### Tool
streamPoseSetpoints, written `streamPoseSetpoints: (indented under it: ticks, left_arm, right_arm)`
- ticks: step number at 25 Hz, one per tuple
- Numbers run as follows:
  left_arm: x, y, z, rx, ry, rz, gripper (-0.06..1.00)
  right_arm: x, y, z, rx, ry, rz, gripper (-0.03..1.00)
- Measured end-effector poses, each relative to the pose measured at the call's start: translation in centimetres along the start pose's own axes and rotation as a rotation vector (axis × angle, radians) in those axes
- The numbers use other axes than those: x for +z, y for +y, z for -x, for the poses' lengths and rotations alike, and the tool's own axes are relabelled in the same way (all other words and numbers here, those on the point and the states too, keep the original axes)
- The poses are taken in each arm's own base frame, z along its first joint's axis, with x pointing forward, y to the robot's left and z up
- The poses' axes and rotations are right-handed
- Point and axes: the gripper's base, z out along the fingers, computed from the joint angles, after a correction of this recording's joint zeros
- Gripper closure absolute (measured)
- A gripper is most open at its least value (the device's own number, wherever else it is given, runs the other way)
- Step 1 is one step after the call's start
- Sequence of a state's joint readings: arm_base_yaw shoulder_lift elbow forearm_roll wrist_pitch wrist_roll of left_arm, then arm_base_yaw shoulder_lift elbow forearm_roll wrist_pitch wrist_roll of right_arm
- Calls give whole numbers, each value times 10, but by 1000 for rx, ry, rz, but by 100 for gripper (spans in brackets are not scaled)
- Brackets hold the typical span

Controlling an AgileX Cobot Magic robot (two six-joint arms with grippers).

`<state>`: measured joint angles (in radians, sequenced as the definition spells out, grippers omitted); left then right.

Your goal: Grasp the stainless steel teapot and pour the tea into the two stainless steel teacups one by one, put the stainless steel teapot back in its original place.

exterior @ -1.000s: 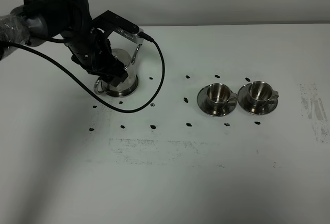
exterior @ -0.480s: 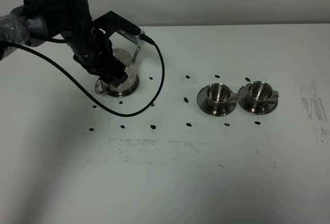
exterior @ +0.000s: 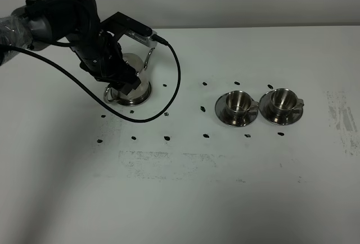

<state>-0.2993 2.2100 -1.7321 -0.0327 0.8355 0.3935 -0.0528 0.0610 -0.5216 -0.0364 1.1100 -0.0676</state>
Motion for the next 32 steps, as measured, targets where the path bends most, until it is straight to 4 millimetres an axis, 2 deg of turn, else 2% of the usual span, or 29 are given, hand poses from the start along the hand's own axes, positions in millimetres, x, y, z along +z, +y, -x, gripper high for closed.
streamPoseSetpoints:
  ticks: [4, 7, 8, 22, 32]
  left_arm:
    - [0, 0, -1, -1, 7, -3, 53]
    - [0, 0, -1, -1, 9, -4, 72]
    - [0, 0, -1, 0, 9, -4, 76]
    - [-4, 0, 0, 59, -4, 2, 76]
    - [-50, -3, 4, 108, -77, 33, 76]
  right_arm:
    - [0, 0, 0, 0, 0, 0, 78]
    - [0, 0, 0, 0, 0, 0, 78]
    - [0, 0, 0, 0, 0, 0, 78]
    - [0, 0, 0, 0, 0, 0, 78]
    - [0, 0, 0, 0, 0, 0, 78]
